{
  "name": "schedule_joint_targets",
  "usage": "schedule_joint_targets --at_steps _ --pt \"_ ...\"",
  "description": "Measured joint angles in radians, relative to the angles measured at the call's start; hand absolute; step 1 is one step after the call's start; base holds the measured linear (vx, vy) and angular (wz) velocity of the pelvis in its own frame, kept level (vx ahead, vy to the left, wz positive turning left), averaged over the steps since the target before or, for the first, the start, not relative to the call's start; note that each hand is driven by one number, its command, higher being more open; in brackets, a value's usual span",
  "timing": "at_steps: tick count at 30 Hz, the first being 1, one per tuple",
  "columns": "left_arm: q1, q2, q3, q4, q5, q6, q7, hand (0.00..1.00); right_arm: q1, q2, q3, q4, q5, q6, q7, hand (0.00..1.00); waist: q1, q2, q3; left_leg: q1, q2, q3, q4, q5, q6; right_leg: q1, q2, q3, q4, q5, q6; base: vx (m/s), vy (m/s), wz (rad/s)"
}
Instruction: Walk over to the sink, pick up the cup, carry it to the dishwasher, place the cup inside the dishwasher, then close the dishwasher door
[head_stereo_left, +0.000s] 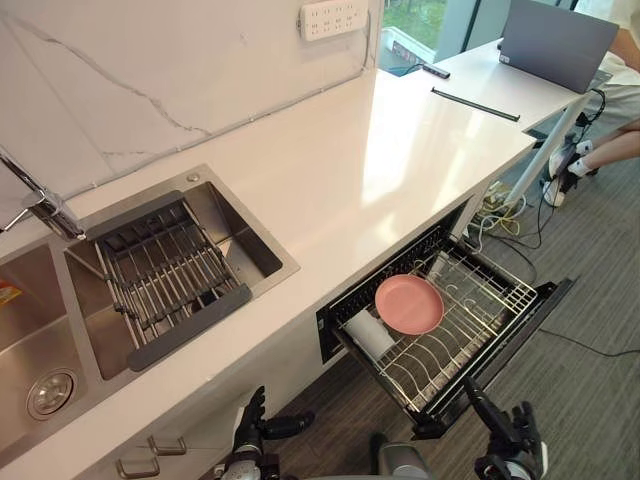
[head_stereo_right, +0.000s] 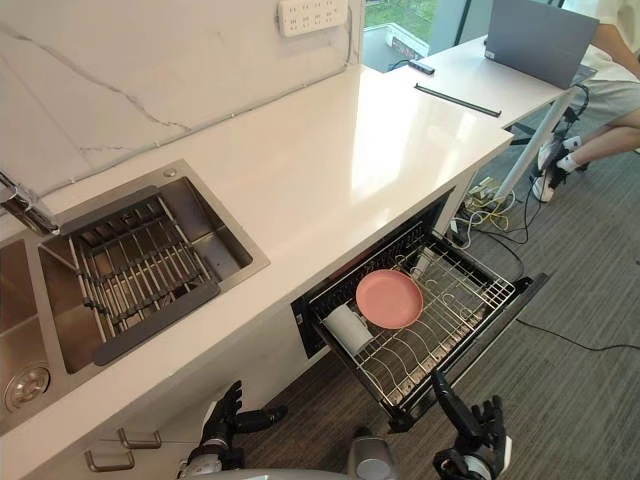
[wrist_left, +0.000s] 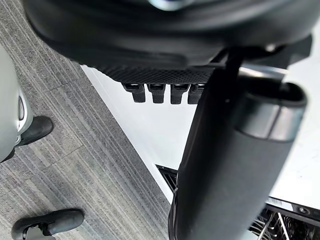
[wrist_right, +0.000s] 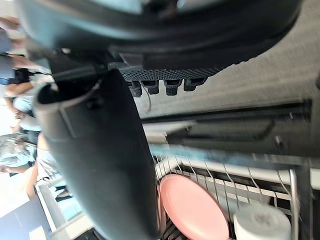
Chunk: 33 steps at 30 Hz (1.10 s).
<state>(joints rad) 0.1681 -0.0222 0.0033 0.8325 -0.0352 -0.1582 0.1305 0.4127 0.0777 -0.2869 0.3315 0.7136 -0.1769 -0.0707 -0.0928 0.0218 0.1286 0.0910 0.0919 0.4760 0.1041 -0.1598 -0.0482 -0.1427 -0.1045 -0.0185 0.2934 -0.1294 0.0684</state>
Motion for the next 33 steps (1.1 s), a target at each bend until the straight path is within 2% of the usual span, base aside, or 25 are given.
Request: schedule_joint_targets --at_steps 4,9,21,28,33 --pt "-0.001 0.001 -0.001 0.001 0.000 -0.001 -0.011 1.00 -0.016 -0.008 0.019 0.021 0.091 -0.004 0.038 1.00 0.007 0.000 -0.002 0.005 0.000 0.000 -0.019 0.014 -0.007 0.001 0.000 -0.010 -0.003 0.000 -0.001 0.02 -0.023 0.06" --pt "-0.004 0.006 -0.010 0.027 0.000 -0.005 -0.024 1.00 -0.007 -0.023 0.040 0.049 0.091 -0.021 0.054 1.00 0.008 0.001 -0.025 0.008 -0.005 -0.020 -0.052 0.038 -0.011 0.005 0.000 -0.029 -0.016 0.000 -0.002 0.01 -0.020 0.09" --pt "-0.030 0.047 -0.054 0.079 0.041 -0.020 -0.032 1.00 -0.022 -0.106 0.130 0.067 0.078 -0.017 0.054 1.00 0.008 0.001 -0.025 -0.012 -0.010 -0.110 -0.104 0.086 -0.009 0.020 0.005 -0.087 -0.077 0.030 -0.012 -0.01 -0.021 0.14" --pt "-0.037 0.083 -0.092 0.089 0.059 -0.022 -0.045 1.00 -0.104 -0.182 0.221 0.089 0.059 -0.001 0.054 1.00 0.020 0.005 -0.023 -0.049 -0.018 -0.175 -0.113 0.117 -0.002 0.038 0.006 -0.128 -0.151 0.077 -0.014 -0.02 -0.001 0.16" --pt "-0.039 0.091 -0.093 0.087 0.059 -0.023 -0.045 1.00 -0.215 -0.208 0.256 0.134 0.046 0.003 0.053 1.00 0.034 0.018 -0.013 -0.074 -0.020 -0.218 -0.138 0.137 0.003 0.034 0.006 -0.167 -0.177 0.093 -0.017 -0.04 -0.007 0.22"
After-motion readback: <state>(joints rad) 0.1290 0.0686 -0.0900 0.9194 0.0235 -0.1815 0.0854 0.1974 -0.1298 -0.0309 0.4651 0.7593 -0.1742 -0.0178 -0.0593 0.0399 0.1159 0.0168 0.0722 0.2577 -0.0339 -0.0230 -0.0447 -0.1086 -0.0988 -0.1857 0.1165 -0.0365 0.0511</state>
